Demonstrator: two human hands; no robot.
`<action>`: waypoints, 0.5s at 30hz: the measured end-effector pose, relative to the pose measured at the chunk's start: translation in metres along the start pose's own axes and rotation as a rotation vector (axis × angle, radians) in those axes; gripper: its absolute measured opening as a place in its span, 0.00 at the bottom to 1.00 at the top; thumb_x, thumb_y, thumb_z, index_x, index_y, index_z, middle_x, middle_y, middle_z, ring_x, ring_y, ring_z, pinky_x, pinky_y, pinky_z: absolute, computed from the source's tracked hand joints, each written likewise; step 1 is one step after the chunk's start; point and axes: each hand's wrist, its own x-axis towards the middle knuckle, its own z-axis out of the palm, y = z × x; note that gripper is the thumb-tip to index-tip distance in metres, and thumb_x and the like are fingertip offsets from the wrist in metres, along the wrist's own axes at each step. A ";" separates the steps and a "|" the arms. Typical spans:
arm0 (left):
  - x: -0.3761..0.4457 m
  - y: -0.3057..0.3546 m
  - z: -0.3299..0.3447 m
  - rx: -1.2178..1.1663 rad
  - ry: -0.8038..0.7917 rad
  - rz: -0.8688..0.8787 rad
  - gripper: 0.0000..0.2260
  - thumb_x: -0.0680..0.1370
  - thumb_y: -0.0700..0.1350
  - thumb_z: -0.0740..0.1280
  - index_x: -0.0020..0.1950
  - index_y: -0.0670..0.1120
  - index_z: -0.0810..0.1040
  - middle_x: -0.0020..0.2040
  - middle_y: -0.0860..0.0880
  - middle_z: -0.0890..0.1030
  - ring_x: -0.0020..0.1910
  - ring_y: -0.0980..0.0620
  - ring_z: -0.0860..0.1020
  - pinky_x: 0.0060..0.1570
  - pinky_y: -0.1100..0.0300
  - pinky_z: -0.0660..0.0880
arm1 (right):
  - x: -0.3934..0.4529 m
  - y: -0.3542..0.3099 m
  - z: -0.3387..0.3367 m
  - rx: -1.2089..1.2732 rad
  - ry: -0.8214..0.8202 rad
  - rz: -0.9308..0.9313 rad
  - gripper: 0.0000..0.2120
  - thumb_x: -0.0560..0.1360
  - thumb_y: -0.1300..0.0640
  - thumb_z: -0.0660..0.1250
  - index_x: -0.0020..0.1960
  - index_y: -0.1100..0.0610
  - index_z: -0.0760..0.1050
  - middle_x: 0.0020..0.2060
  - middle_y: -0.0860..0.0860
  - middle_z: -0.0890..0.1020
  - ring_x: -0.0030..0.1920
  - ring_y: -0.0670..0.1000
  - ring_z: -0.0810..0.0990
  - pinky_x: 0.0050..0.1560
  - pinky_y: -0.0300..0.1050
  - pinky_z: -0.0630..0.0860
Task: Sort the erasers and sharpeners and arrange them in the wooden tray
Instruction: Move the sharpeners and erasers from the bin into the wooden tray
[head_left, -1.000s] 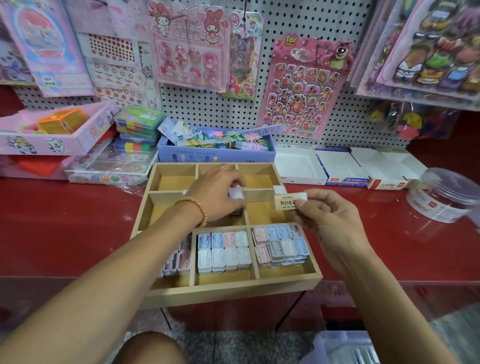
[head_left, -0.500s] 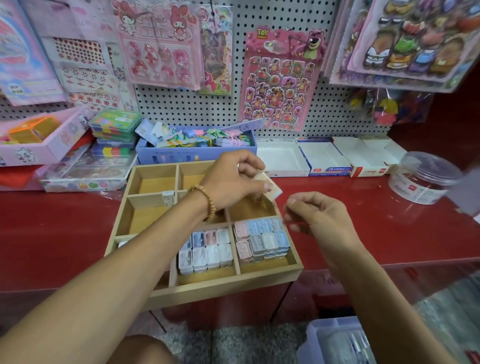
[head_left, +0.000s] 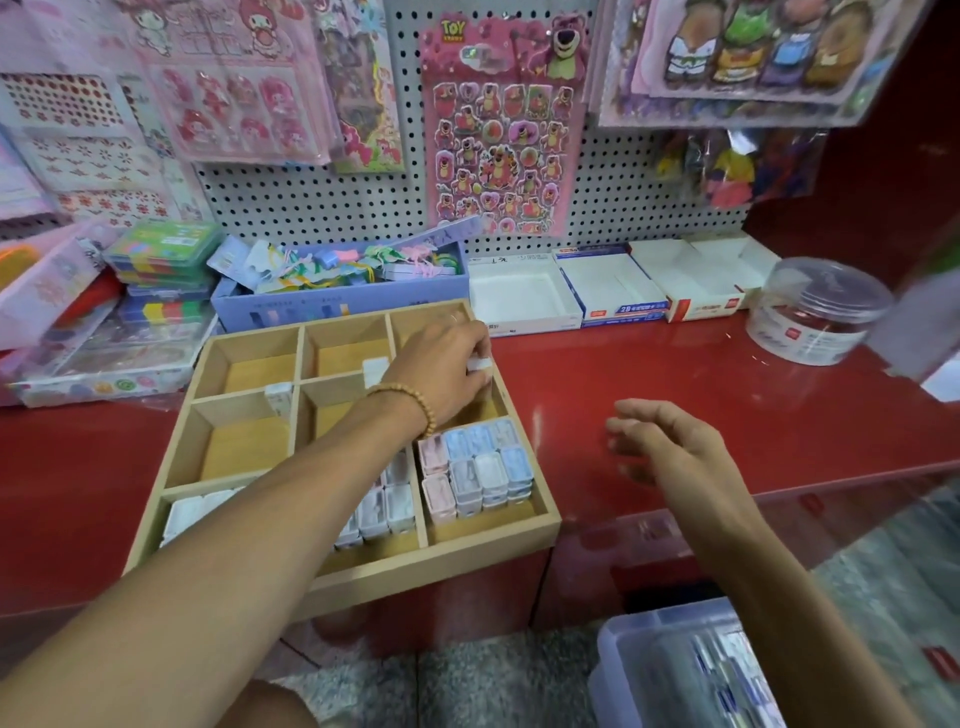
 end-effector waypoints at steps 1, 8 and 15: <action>0.000 -0.001 0.003 0.004 0.010 0.006 0.05 0.76 0.45 0.70 0.50 0.47 0.76 0.50 0.50 0.74 0.54 0.50 0.72 0.52 0.59 0.67 | 0.000 0.002 -0.002 0.017 0.006 0.005 0.08 0.81 0.63 0.63 0.53 0.54 0.79 0.52 0.61 0.83 0.47 0.51 0.80 0.46 0.41 0.80; 0.001 -0.003 0.007 0.002 0.020 -0.006 0.06 0.76 0.45 0.70 0.49 0.49 0.75 0.51 0.50 0.74 0.52 0.51 0.72 0.49 0.61 0.66 | 0.003 0.008 -0.005 0.013 0.010 0.027 0.08 0.81 0.62 0.63 0.53 0.53 0.79 0.52 0.58 0.84 0.49 0.50 0.82 0.52 0.45 0.79; 0.003 0.003 -0.009 0.090 -0.031 -0.041 0.09 0.75 0.51 0.69 0.53 0.50 0.78 0.51 0.51 0.78 0.50 0.50 0.76 0.46 0.57 0.70 | 0.000 0.004 -0.010 -0.024 0.019 0.010 0.08 0.81 0.61 0.63 0.55 0.53 0.79 0.50 0.55 0.84 0.50 0.51 0.82 0.50 0.44 0.80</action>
